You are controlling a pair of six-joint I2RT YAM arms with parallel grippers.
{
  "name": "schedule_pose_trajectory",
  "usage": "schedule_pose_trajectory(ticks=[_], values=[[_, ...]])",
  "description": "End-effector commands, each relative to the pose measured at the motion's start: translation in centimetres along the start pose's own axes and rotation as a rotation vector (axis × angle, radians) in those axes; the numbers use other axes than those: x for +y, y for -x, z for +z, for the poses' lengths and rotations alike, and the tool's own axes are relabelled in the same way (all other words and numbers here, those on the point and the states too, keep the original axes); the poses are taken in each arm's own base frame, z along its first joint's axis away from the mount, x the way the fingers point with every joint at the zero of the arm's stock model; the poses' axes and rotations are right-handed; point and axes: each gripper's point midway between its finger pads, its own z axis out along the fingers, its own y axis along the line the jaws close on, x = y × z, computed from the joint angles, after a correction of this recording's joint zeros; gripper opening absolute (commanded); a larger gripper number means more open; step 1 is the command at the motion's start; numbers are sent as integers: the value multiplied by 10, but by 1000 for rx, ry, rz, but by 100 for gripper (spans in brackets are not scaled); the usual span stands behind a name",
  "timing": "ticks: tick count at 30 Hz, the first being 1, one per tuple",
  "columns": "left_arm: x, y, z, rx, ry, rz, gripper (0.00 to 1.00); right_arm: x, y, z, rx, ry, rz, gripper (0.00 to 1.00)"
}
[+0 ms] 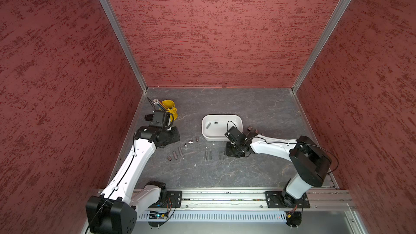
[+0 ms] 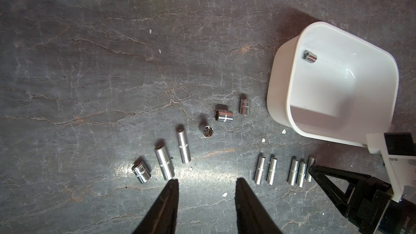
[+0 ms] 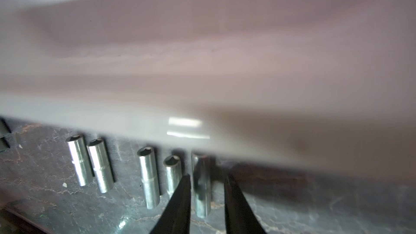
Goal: Take out the socket from the storage box
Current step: Place the socket head at the center of the board, then pick up the socket head from the storage box.
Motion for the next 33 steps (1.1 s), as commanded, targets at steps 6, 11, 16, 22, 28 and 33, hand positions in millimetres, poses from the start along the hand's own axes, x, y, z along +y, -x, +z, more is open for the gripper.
schedule_pose_trajectory(ticks=[6,11,16,22,28,33], values=[[-21,7,-8,0,-81,43,46,6,18,-55,-143,14,-72,37],[-86,21,-15,-16,-146,210,45,-10,28,-83,-262,-10,-141,38],[-159,27,13,85,-170,370,44,-45,37,-100,-352,-77,-155,38],[-193,39,86,175,-51,471,41,-67,37,-102,-367,-34,-85,38],[-195,47,142,217,64,498,36,-72,37,-98,-360,-8,-63,37],[-187,46,168,241,132,502,35,-72,38,-93,-339,-9,-58,37]])
